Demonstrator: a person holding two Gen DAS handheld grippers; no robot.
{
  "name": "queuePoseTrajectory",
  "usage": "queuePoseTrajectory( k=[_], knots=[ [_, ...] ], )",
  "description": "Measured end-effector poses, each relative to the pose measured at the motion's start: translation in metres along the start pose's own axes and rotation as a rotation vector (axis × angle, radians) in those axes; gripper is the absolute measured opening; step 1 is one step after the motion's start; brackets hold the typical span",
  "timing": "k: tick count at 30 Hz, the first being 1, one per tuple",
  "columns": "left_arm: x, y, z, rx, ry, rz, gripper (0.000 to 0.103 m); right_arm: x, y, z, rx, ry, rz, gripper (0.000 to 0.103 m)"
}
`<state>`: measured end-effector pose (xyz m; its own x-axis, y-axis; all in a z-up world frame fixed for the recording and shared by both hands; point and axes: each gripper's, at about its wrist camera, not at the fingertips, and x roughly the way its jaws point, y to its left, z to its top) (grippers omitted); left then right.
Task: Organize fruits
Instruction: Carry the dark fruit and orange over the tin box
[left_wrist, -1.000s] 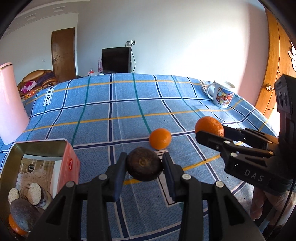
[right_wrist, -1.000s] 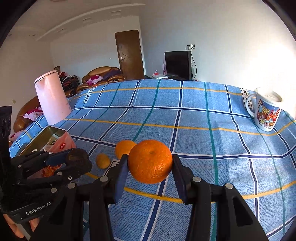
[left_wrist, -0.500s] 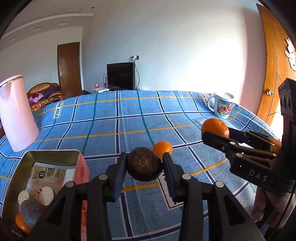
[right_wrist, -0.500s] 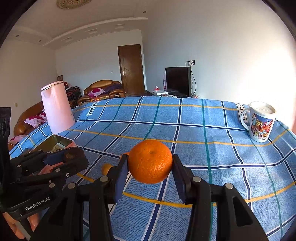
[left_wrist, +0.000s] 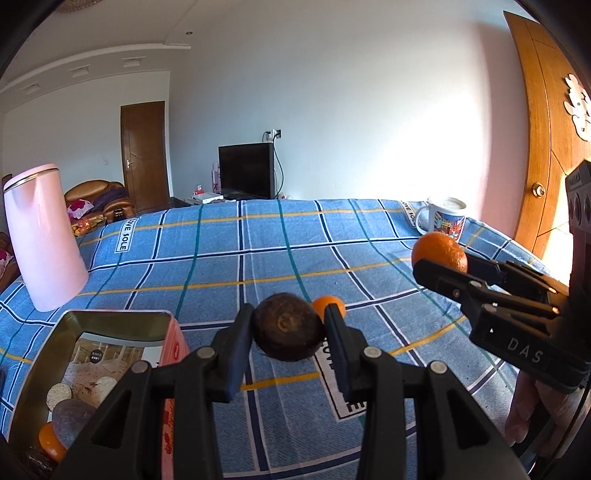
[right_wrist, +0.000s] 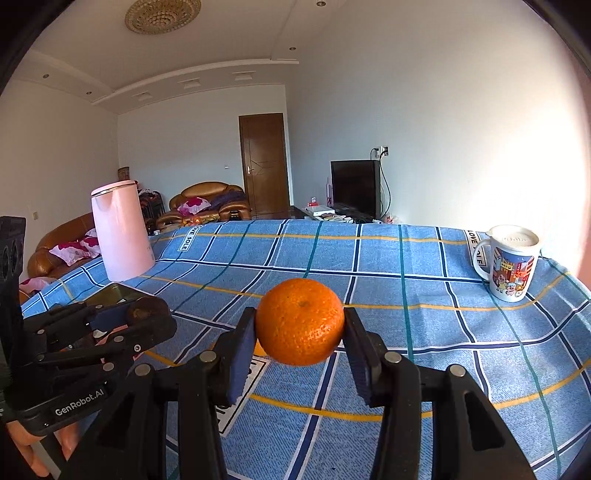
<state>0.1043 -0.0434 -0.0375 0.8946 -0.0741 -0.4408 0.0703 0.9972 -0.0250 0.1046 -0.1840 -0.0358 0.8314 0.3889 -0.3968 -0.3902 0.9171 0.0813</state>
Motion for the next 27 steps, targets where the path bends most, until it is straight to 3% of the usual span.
queuePoseTrajectory(
  k=[27],
  knots=[
    [-0.026, -0.004, -0.003, 0.024, -0.131, 0.050, 0.040, -0.025, 0.006, -0.001, -0.022, -0.111, -0.017, 0.048]
  ],
)
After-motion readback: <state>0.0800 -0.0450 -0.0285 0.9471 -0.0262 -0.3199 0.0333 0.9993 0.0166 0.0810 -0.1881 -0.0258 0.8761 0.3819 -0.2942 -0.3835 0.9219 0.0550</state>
